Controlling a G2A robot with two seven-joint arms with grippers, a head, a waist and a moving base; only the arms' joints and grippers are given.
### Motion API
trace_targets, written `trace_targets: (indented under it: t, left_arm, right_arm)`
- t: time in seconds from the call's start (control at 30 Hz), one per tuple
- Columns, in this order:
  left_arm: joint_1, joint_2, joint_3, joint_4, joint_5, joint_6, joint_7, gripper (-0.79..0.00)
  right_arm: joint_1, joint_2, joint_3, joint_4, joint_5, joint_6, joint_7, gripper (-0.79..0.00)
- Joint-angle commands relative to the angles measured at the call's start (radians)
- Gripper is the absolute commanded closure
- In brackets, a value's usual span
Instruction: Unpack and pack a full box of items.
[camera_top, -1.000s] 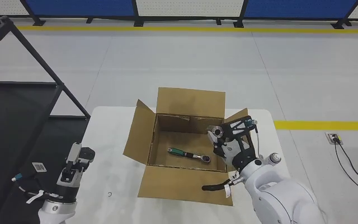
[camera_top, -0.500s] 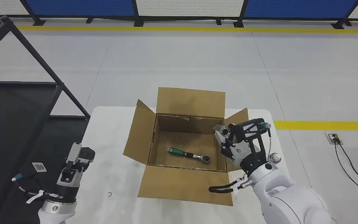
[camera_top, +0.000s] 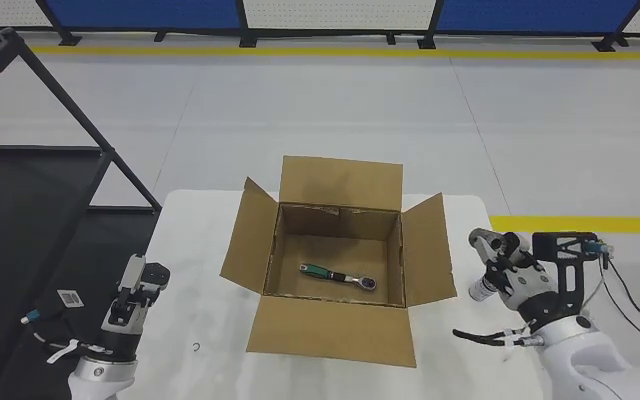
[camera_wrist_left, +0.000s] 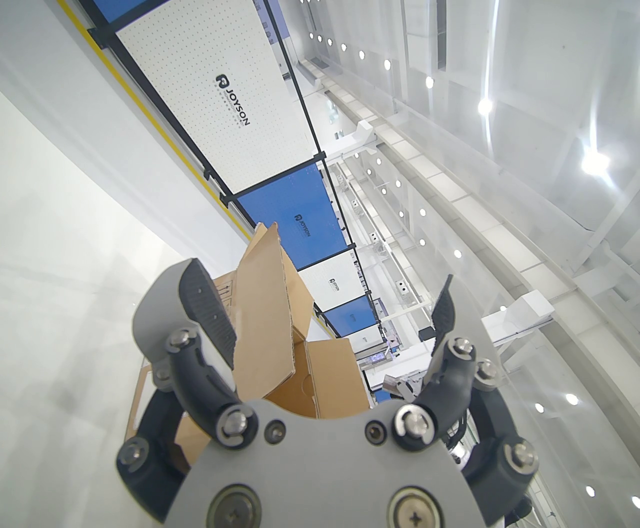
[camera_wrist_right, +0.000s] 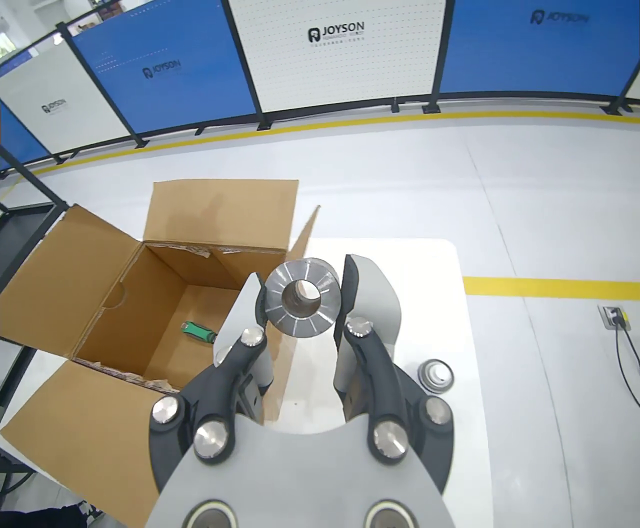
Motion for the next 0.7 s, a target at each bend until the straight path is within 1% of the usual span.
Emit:
trace_targets:
  t: [0.0, 0.17, 0.3, 0.5, 0.57, 0.67]
  left_arm:
    - [0.0, 0.0, 0.0, 0.0, 0.0, 0.0, 0.0, -0.785]
    - [0.0, 0.0, 0.0, 0.0, 0.0, 0.0, 0.0, -0.785]
    - [0.0, 0.0, 0.0, 0.0, 0.0, 0.0, 0.0, -0.785]
    - [0.0, 0.0, 0.0, 0.0, 0.0, 0.0, 0.0, -0.785]
    - [0.0, 0.0, 0.0, 0.0, 0.0, 0.0, 0.0, -0.785]
    - [0.0, 0.0, 0.0, 0.0, 0.0, 0.0, 0.0, -0.785]
  right_arm:
    - [-0.021, 0.003, 0.039, 0.0, 0.006, -0.01, 0.006, 0.0]
    - [-0.078, 0.011, 0.115, 0.0, 0.028, -0.035, 0.025, 0.0]
    - [-0.117, 0.018, 0.144, 0.013, 0.035, -0.08, 0.036, 0.0]
    - [-0.139, 0.03, 0.134, 0.074, 0.0, -0.145, 0.051, 0.0]
    - [-0.133, 0.033, 0.118, 0.107, 0.037, -0.183, 0.053, 0.0]
    - [-0.124, 0.041, 0.115, 0.155, 0.044, -0.241, 0.057, 0.0]
